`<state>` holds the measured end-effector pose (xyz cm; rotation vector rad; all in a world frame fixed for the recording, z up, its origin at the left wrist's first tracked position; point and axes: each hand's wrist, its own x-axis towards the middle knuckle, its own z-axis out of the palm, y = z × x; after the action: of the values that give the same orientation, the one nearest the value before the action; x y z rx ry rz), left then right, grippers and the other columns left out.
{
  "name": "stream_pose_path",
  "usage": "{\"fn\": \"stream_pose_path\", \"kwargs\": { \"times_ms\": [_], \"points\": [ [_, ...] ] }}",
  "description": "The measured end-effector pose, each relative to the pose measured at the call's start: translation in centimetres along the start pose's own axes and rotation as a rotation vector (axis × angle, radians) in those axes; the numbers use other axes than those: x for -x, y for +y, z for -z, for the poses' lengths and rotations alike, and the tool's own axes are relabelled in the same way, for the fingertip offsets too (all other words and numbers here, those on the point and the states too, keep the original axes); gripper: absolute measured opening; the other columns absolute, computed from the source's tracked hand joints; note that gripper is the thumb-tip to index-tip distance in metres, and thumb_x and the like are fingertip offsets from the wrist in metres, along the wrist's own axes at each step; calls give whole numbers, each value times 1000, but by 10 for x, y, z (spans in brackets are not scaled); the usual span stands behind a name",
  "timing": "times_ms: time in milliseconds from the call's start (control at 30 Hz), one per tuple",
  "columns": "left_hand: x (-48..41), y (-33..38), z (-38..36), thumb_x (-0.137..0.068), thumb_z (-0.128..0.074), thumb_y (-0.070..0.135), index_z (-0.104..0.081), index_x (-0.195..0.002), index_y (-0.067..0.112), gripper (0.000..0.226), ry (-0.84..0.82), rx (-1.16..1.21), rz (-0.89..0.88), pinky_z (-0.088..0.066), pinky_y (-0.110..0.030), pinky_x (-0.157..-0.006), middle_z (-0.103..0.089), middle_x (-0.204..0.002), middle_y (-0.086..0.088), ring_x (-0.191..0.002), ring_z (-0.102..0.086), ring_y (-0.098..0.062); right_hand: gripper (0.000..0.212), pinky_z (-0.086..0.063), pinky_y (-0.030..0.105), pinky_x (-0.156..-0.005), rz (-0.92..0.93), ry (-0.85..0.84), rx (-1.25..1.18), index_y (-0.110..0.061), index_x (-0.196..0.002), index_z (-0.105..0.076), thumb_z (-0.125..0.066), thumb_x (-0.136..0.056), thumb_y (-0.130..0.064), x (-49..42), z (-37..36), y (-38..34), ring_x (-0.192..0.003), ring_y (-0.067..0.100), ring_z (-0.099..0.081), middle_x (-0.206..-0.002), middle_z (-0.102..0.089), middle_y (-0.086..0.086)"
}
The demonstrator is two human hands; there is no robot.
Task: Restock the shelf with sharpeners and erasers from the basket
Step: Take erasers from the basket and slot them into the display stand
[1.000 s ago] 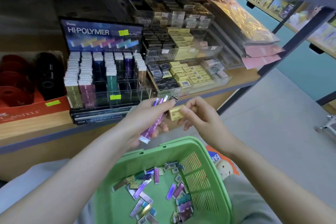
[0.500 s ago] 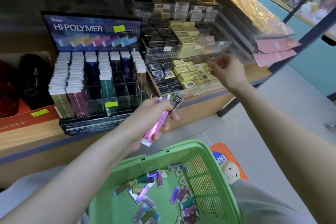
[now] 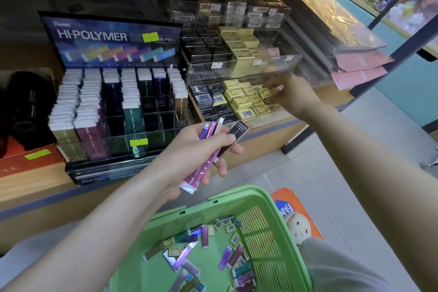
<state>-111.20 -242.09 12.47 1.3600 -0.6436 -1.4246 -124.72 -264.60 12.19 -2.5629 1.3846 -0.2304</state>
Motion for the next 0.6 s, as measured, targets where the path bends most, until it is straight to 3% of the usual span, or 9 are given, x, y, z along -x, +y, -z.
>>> {"fn": "stream_pose_path", "kwargs": {
  "times_ms": [200, 267, 400, 600],
  "points": [
    [-3, -1, 2, -90, -61, 16, -56, -100, 17, 11, 9, -2, 2, -33, -19, -29, -73, -75, 1, -42, -50, -13, 31, -51, 44, -86, 63, 59, 86, -19, -117, -63, -61, -87, -11, -17, -9, -5, -101, 28, -61, -116, -64, 7],
    [-4, 0, 4, -90, -61, 16, -56, -100, 17, 11, 9, -6, -1, -32, -19, -29, -72, -74, 2, -43, -49, -13, 28, -51, 44, -84, 106, 87, 116, -14, -113, -65, -62, -86, -6, -19, -12, -7, -96, 27, -61, -117, -60, 8],
    [-6, 1, 7, -90, -61, 16, -57, -99, 17, 10, 12, -2, -15, -31, -17, -29, -72, -73, 2, -43, -48, -14, 21, -53, 43, -81, 105, 157, 12, -15, -97, -64, -58, -85, 1, -23, -17, -5, -87, 24, -64, -97, -68, 5],
    [-9, -1, 7, -88, -63, 17, -60, -97, 19, 9, 5, -6, -27, -31, -18, -29, -69, -69, 0, -42, -45, -14, 13, -53, 38, -77, 83, 180, 113, -20, -92, -72, -64, -86, -12, -26, -14, -6, -88, 24, -64, -96, -71, 2]
  ]
}}
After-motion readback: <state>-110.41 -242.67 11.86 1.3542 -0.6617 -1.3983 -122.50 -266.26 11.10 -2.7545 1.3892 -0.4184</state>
